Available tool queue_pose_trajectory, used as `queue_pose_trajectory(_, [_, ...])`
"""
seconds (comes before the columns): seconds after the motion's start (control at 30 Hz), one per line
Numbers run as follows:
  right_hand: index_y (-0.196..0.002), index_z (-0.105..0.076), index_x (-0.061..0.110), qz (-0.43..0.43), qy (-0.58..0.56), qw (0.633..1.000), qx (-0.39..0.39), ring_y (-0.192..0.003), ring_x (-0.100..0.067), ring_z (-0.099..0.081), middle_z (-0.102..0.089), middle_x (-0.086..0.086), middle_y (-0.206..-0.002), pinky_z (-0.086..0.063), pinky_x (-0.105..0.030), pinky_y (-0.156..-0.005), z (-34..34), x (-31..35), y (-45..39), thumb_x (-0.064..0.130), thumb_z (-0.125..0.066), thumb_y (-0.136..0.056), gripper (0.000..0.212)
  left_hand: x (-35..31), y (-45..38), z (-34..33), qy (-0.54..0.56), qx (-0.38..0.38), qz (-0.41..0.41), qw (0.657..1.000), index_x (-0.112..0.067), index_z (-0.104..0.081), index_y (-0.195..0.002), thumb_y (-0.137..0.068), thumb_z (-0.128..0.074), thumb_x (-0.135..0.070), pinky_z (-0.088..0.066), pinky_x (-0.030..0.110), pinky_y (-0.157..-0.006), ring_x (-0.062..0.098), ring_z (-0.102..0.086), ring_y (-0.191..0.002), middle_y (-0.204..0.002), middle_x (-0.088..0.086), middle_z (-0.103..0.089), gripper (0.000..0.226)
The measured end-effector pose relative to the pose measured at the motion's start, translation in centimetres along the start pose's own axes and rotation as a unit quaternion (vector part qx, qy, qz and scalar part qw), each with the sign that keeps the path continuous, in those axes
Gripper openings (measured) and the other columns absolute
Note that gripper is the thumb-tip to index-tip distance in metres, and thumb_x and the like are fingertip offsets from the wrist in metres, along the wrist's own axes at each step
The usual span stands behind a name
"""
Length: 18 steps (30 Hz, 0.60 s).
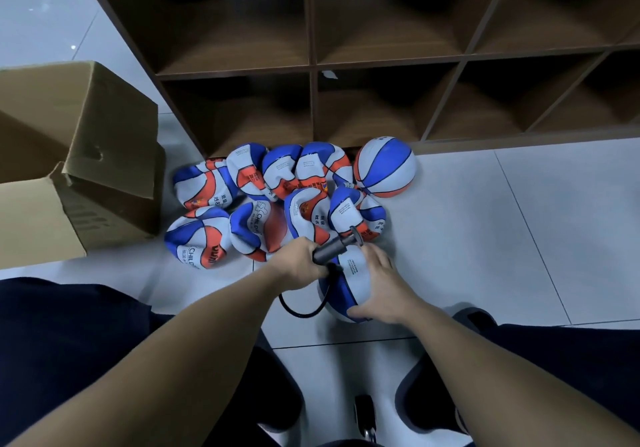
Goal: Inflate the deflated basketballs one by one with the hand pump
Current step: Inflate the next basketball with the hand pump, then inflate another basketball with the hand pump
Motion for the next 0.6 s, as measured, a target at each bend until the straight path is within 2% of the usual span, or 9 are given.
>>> queue_pose_trajectory(0.1, [-0.163,-0.006,0.038,0.002,-0.005,1.000,-0.018,-0.159,-0.017,-0.012,-0.006,0.019,-0.166,-0.035,-0.043,-0.124,-0.1,0.5,0.0,0.055,-0.087,-0.050,0.140,0.2,0.7,0.4,0.026,-0.017,0.024,0.999,-0.015,-0.059,-0.075,-0.085,-0.085,-0.049,-0.038,0.025,-0.051,0.017,-0.048,-0.054,-0.062,-0.001,-0.051,0.045])
queue_pose_trajectory(0.23, [-0.165,-0.009,0.031,-0.014,-0.003,0.999,-0.033,-0.158,-0.018,-0.011,-0.008,0.017,-0.166,-0.031,-0.044,-0.126,-0.5,0.7,-0.6,0.063,-0.089,-0.048,0.145,-0.4,0.9,0.1,-0.020,-0.049,0.035,0.998,-0.013,-0.064,-0.082,-0.075,-0.091,-0.060,-0.041,0.031,-0.053,0.018,-0.055,-0.058,-0.066,-0.002,-0.059,0.054])
queue_pose_trajectory(0.37, [-0.165,-0.010,0.029,-0.026,0.013,0.998,-0.047,-0.157,-0.021,-0.012,-0.009,0.015,-0.166,-0.030,-0.046,-0.126,-1.0,0.9,-0.9,0.072,-0.087,-0.040,0.154,-0.9,1.0,0.2,-0.069,-0.096,0.052,0.992,-0.023,-0.066,-0.087,-0.081,-0.087,-0.049,-0.055,0.034,-0.058,0.020,-0.067,-0.067,-0.076,-0.001,-0.069,0.034])
queue_pose_trajectory(0.47, [-0.165,-0.008,0.030,-0.032,0.007,0.998,-0.049,-0.157,-0.022,-0.012,-0.009,0.013,-0.166,-0.031,-0.046,-0.126,-0.9,0.5,-1.0,0.072,-0.088,-0.038,0.156,-1.6,1.2,0.5,-0.072,-0.111,0.044,0.990,-0.024,-0.064,-0.086,-0.085,-0.084,-0.047,-0.047,0.031,-0.056,0.018,-0.064,-0.065,-0.074,-0.003,-0.067,0.031])
queue_pose_trajectory(0.6, [-0.161,-0.012,0.030,-0.039,0.005,0.998,-0.054,-0.154,-0.024,-0.021,-0.016,0.009,-0.162,-0.039,-0.045,-0.121,-0.9,0.3,-0.9,0.067,-0.091,-0.039,0.150,-2.6,2.0,0.4,-0.085,-0.139,0.023,0.986,-0.024,-0.067,-0.092,-0.090,-0.078,-0.037,-0.050,0.031,-0.058,0.020,-0.065,-0.068,-0.073,-0.005,-0.065,0.017])
Point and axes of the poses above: each hand's wrist, its own y-axis away from the middle knuckle, its own z-axis out of the back of the hand, x = y × z, the point moved 8 cm from there along -y, towards the middle knuckle
